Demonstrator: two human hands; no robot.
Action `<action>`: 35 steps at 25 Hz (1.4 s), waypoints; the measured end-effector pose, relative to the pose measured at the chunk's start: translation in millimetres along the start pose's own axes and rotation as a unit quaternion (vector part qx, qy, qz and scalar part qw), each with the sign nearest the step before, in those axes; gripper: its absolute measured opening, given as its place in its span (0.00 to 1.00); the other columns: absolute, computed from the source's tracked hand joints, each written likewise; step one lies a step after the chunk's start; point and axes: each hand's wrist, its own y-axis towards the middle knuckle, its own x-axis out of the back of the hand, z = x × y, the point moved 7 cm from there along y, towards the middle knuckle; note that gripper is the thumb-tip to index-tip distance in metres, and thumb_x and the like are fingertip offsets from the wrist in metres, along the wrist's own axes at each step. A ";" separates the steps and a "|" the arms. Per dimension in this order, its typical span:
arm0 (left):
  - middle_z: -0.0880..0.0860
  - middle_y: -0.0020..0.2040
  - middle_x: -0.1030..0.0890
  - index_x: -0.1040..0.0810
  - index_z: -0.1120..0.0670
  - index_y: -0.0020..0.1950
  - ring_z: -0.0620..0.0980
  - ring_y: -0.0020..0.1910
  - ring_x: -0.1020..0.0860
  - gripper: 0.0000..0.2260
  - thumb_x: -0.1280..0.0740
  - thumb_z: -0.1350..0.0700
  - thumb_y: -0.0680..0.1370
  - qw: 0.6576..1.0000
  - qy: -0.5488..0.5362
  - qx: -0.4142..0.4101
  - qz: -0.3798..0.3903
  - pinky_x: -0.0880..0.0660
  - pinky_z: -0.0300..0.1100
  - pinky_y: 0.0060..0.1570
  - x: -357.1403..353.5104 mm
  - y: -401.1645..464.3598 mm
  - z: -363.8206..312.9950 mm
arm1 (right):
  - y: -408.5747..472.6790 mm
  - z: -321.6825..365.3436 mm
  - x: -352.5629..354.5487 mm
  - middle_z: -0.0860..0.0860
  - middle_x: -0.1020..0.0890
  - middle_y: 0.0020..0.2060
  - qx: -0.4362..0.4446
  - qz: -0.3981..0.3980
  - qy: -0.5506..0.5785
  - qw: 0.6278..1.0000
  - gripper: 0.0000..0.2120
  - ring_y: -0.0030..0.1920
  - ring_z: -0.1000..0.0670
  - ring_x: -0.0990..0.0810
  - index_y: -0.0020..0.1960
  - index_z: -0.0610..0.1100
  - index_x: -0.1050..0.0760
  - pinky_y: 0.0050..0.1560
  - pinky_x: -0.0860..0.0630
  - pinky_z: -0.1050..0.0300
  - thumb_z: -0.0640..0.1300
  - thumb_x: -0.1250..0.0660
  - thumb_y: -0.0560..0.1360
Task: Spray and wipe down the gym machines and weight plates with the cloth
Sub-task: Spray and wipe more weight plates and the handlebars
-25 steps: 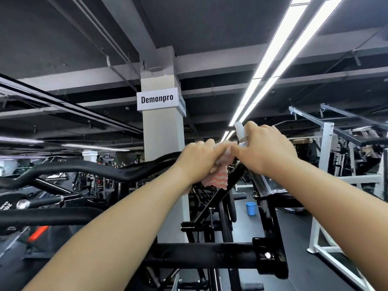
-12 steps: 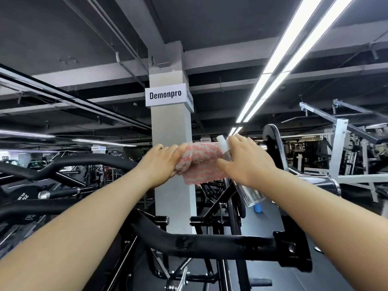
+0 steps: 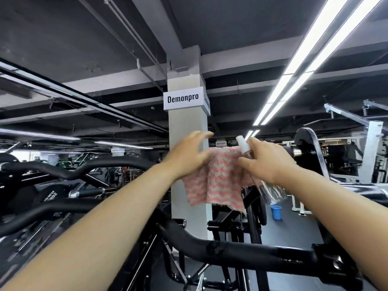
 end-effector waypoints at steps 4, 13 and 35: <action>0.52 0.55 0.21 0.31 0.50 0.64 0.55 0.54 0.22 0.26 0.31 0.41 0.71 0.978 0.155 -0.071 0.123 0.33 0.43 0.42 -66.8 32.1 -85.7 | -1.5 -20.3 23.0 0.52 0.28 0.36 -0.054 -0.008 0.117 0.992 0.11 0.40 0.47 0.28 0.40 0.47 0.36 0.36 0.35 0.53 0.51 0.36 0.73; 0.49 0.45 0.25 0.32 0.49 0.44 0.51 0.45 0.27 0.16 0.31 0.41 0.72 0.970 0.155 -0.093 0.163 0.34 0.42 0.40 -83.3 63.4 -107.2 | -8.1 -52.1 61.6 0.50 0.29 0.35 -0.115 -0.072 0.278 0.951 0.08 0.35 0.51 0.31 0.41 0.44 0.35 0.33 0.35 0.57 0.45 0.37 0.74; 0.53 0.52 0.23 0.27 0.55 0.59 0.54 0.51 0.24 0.12 0.37 0.52 0.78 0.970 0.156 -0.156 0.103 0.40 0.40 0.40 -74.9 50.8 -128.3 | -11.4 -52.5 55.8 0.51 0.31 0.36 -0.104 -0.078 0.338 0.932 0.09 0.37 0.51 0.31 0.38 0.45 0.36 0.39 0.34 0.55 0.44 0.35 0.72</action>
